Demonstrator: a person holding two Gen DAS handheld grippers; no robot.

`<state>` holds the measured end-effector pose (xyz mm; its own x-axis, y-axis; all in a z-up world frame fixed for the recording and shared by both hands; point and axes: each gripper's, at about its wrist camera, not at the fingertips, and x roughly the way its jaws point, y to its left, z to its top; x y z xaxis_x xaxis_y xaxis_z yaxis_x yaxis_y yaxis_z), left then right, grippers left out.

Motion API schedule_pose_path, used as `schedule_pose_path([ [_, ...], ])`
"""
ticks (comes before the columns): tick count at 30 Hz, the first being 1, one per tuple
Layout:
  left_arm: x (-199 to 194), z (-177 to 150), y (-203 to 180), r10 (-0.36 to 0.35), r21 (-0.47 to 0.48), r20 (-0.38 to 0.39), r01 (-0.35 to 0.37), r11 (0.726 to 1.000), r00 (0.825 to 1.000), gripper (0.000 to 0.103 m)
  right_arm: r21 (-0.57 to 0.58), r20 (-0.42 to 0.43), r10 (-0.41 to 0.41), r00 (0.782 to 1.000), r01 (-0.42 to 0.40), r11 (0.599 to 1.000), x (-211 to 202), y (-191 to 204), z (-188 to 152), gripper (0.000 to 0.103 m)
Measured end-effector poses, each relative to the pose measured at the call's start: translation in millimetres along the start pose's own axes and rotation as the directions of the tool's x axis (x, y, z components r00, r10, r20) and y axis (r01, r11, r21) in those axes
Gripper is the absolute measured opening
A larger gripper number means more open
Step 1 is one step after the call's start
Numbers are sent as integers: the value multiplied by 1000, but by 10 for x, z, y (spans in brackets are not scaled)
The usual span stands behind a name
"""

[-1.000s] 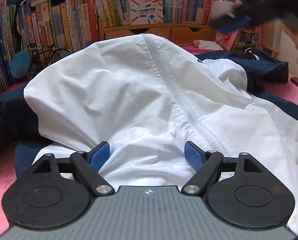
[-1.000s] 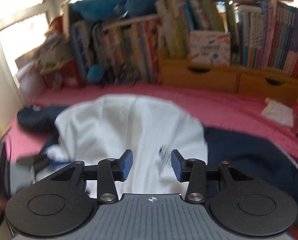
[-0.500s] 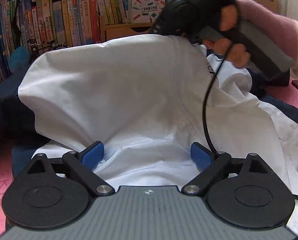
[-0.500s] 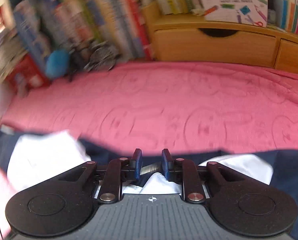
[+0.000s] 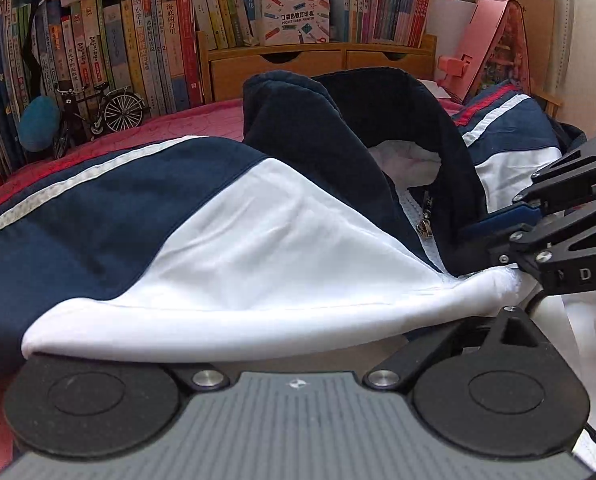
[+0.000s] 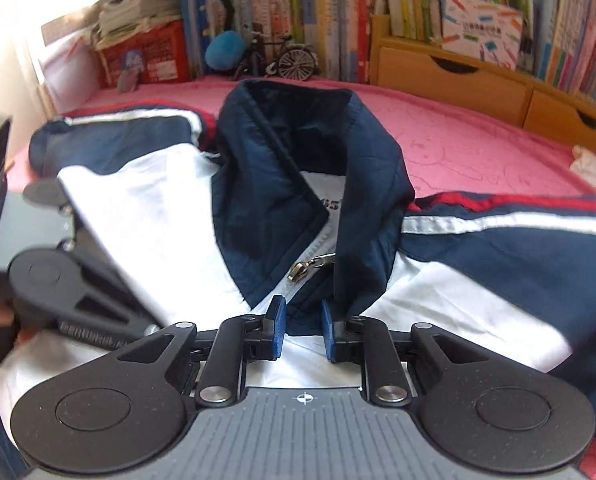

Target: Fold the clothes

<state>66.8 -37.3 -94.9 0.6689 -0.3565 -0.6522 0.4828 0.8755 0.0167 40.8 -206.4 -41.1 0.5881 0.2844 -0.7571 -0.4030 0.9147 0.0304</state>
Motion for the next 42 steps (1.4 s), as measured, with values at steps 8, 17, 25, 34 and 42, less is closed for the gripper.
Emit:
schedule_pose_path([
  [8,-7,-2,4,2,1,-2,-2,1000,1000,100,198,211,-74,975,32,980,-437,-325,248,59],
  [17,5,-5,-37,2,1,-3,-2,1000,1000,100,140,-18,-263,965,263,954,476,-494,916,5],
  [25,-6,-12,-30,-3,-1,-5,3,1000,1000,101,275,400,-576,713,506,818,78,-895,1754,30],
  [34,-35,-17,-2,-5,-3,-8,5,1000,1000,102,385,292,-465,836,342,857,381,-945,1636,69],
  [42,-47,-30,0,-6,-5,-8,6,1000,1000,102,304,-41,-107,993,114,946,1556,-622,1820,24],
])
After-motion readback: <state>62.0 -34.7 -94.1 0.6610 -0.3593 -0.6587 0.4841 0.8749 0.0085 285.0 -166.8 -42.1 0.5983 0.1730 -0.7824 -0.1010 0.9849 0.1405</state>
